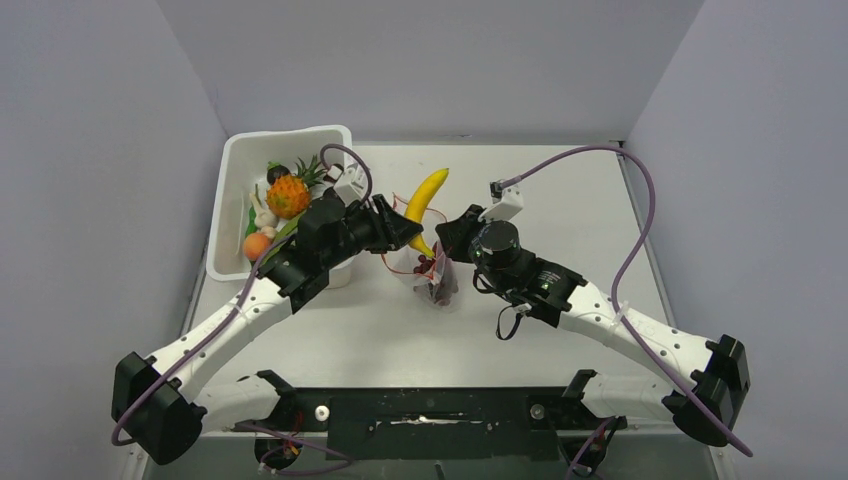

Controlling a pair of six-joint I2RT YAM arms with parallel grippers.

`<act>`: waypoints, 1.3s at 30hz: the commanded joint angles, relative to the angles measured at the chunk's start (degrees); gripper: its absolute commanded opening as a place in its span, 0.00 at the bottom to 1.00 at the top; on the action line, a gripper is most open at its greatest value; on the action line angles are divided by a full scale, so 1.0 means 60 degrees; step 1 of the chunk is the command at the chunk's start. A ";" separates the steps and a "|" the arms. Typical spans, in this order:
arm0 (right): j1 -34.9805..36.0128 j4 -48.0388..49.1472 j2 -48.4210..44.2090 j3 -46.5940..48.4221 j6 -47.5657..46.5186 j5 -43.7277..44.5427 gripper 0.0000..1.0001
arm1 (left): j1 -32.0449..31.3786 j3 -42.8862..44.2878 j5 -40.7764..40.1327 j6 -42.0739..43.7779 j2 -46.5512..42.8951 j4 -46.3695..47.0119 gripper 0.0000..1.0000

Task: Place the food in the zip-top bag and seal the zipper
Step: Place the fake fruit in the zipper food storage bag.

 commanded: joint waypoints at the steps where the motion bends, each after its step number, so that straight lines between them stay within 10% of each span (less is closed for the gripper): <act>1: 0.0054 0.0914 -0.0420 0.0136 0.0099 0.0350 0.00 | -0.0323 0.0086 -0.0362 -0.0063 0.0014 0.0830 0.18; 30: 0.0013 0.1299 -0.0713 -0.0327 0.0123 0.0164 0.00 | -0.0872 -0.0060 -0.1868 0.1425 0.0269 0.0130 0.30; 39: 0.0000 0.1637 -0.0697 -0.0435 -0.0307 0.0057 0.00 | -0.0888 0.0072 -0.1496 0.1610 0.0165 -0.0070 0.61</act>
